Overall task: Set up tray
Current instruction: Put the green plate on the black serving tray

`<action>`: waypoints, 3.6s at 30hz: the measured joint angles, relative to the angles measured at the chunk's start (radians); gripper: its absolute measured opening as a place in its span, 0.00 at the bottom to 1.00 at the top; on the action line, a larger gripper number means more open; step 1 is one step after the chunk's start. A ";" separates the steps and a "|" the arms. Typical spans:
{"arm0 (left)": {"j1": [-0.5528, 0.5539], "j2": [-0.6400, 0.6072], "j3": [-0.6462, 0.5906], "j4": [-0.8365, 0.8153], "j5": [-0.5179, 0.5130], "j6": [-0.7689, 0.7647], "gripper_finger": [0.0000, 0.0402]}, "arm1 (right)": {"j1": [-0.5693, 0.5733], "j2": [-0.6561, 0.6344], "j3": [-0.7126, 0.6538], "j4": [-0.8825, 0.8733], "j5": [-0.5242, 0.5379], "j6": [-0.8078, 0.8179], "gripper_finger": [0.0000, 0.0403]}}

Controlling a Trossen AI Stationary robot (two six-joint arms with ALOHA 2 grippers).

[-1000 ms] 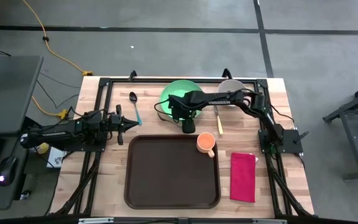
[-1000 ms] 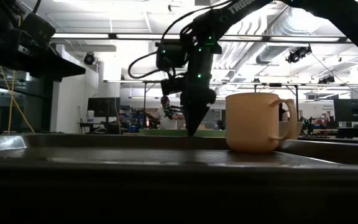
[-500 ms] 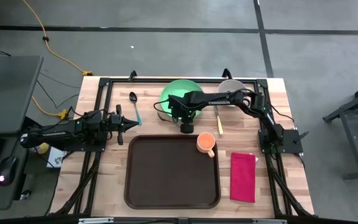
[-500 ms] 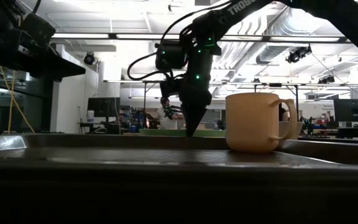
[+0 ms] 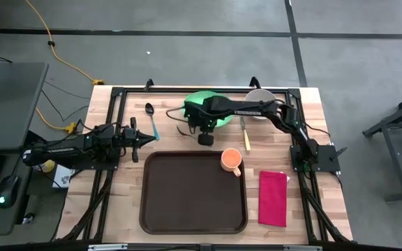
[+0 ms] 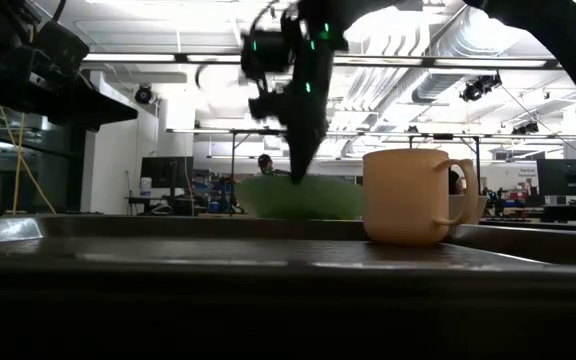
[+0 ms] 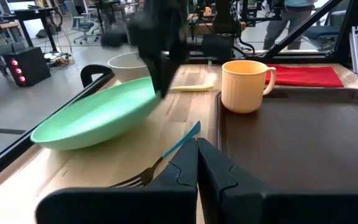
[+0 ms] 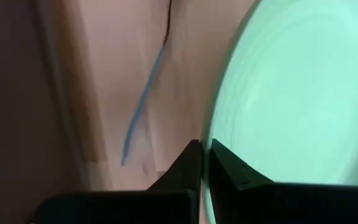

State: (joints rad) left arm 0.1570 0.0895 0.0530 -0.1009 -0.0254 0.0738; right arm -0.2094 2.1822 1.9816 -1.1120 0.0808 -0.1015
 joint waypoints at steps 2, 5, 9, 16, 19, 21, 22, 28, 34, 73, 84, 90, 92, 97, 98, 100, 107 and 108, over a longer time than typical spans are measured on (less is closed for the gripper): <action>0.000 0.000 0.000 0.000 0.000 0.000 0.08 | 0.011 0.000 0.091 -0.041 -0.008 0.020 0.00; 0.000 0.000 0.000 0.000 0.000 0.000 0.08 | 0.039 0.000 0.229 -0.111 -0.041 0.062 0.00; 0.000 0.000 0.000 0.000 0.000 0.000 0.08 | 0.104 -0.003 0.377 -0.169 -0.099 0.115 0.00; 0.000 0.001 0.000 0.000 -0.001 0.001 0.08 | 0.290 -0.131 0.296 -0.093 -0.246 0.231 0.00; 0.000 0.001 0.000 0.000 -0.001 0.020 0.08 | 0.389 -0.138 0.296 -0.089 -0.254 0.230 0.00; 0.000 0.001 0.000 0.000 -0.002 0.031 0.08 | 0.451 -0.139 0.296 -0.090 -0.254 0.233 0.00; 0.000 0.001 0.000 0.000 -0.003 0.031 0.08 | 0.481 -0.139 0.295 -0.092 -0.246 0.242 0.00; 0.000 0.001 0.000 0.000 -0.008 0.027 0.08 | 0.605 -0.133 0.293 -0.164 -0.115 0.383 0.00; 0.000 0.001 0.000 0.000 -0.010 0.018 0.08 | 0.697 -0.110 0.293 -0.192 0.003 0.644 0.00; 0.000 0.001 0.000 0.001 -0.009 -0.007 0.08 | 0.756 0.175 0.294 -0.049 -0.063 1.078 0.00; 0.000 0.001 0.000 0.001 -0.007 -0.006 0.08 | 0.759 0.178 0.293 -0.082 -0.107 1.062 0.00; 0.000 0.001 0.000 0.001 -0.007 -0.006 0.08 | 0.759 0.179 0.293 -0.085 -0.132 1.062 0.00; 0.000 0.001 0.000 0.001 -0.007 -0.006 0.08 | 0.759 0.180 0.293 -0.085 -0.113 1.061 0.00; 0.000 0.001 0.000 0.001 -0.007 -0.005 0.08 | 0.759 0.180 0.293 -0.085 -0.094 1.044 0.00; 0.000 0.001 0.000 0.001 -0.007 -0.005 0.08 | 0.759 0.180 0.293 -0.085 -0.094 1.043 0.00; 0.000 0.001 0.000 0.001 -0.007 -0.005 0.08 | 0.759 0.180 0.293 -0.084 -0.088 1.039 0.00; 0.000 0.001 0.000 0.001 -0.007 -0.003 0.08 | 0.759 0.180 0.293 -0.083 -0.094 1.032 0.00; 0.000 0.001 0.000 0.001 -0.007 -0.003 0.08 | 0.759 0.180 0.293 -0.083 -0.095 1.032 0.00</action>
State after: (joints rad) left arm 0.1569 0.0906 0.0528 -0.1001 -0.0326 0.0708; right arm 0.5499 2.3627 2.2749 -1.1951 -0.0139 0.9302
